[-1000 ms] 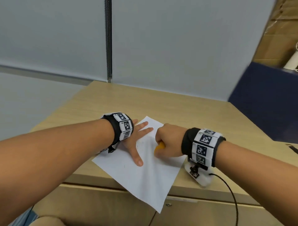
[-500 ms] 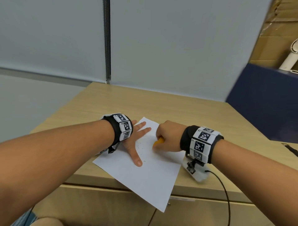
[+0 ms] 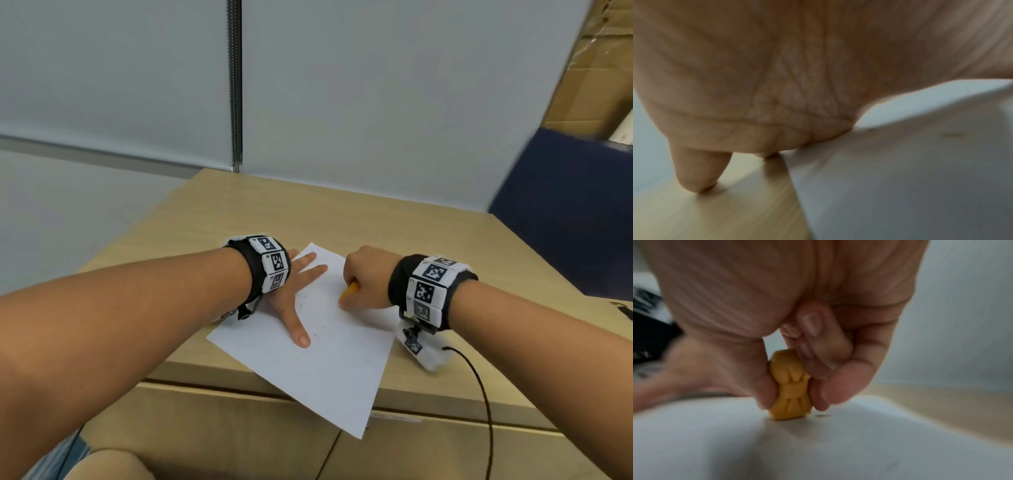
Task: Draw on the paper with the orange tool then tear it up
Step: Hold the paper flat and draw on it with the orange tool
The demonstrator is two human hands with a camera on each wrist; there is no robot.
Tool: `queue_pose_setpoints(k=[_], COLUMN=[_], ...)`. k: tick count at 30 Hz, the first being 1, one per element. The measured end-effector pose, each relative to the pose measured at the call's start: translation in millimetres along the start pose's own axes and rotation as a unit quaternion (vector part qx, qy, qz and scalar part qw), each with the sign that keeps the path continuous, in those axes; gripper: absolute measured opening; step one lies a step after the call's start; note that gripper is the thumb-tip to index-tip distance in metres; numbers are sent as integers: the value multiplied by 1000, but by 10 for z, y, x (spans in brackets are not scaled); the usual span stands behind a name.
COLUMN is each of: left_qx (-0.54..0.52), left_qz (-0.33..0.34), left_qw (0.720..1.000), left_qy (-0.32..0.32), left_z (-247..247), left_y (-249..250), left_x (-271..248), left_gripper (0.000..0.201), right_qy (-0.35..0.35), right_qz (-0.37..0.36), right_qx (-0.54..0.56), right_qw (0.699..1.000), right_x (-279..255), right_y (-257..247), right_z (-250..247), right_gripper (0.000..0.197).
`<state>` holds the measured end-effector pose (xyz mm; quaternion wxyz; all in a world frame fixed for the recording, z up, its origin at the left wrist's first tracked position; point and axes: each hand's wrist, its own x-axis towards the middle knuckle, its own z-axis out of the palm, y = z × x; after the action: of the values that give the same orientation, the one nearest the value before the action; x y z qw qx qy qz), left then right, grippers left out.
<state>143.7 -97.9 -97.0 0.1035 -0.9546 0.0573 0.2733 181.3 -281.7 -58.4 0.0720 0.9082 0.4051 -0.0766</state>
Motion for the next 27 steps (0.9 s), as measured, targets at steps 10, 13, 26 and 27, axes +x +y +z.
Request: queue_pose_setpoints(k=[10,13,26,27], left_qx=[-5,-10,4,5], left_qz=[-1,-2,-7,-7], left_qw=[1000,1000,1000,1000], left_qy=[7,7,4,1], left_z=[-6,11,-30,-46], left_y=[7,3,7,8], left_x=[5,16,-9,-23], left_gripper=[153,154,151,148], right_qy=[-4,13,-3,-19], right_qz=[15,40,-16,-30], right_qx=[33,8,44,60], right_qw=[999,999,999,998], right_x=[71,136,215,192], right_y=[42,186,-175,-253], right_z=[9,-86,-63,-32], right_gripper=[44,44,36,33])
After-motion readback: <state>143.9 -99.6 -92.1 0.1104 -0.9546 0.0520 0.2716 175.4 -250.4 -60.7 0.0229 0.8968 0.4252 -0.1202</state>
